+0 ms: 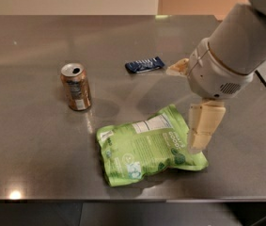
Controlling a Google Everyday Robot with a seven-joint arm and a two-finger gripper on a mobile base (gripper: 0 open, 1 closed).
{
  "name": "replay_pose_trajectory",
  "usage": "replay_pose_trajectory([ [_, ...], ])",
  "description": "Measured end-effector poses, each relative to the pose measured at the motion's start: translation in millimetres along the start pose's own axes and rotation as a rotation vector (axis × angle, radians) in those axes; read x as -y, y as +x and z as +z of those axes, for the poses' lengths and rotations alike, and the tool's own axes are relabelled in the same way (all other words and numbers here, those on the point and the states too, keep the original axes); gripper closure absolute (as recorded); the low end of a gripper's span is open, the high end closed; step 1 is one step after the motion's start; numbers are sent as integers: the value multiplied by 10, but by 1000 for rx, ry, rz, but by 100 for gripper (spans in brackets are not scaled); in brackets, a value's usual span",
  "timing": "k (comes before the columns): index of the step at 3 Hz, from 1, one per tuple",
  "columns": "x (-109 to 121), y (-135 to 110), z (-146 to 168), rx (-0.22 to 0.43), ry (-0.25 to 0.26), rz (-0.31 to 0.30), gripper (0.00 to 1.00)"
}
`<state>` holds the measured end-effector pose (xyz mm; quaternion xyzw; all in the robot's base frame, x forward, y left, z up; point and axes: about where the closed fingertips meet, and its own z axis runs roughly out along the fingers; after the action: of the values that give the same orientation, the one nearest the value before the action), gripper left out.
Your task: Pick green rice chip bag
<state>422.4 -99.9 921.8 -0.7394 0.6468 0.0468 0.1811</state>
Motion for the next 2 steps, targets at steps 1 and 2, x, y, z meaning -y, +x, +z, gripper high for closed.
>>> replay_pose_trajectory([
  [1,-73,-84,215,11,-23,-33,0],
  [2,-124,-114,416,12,-50,-58,0],
])
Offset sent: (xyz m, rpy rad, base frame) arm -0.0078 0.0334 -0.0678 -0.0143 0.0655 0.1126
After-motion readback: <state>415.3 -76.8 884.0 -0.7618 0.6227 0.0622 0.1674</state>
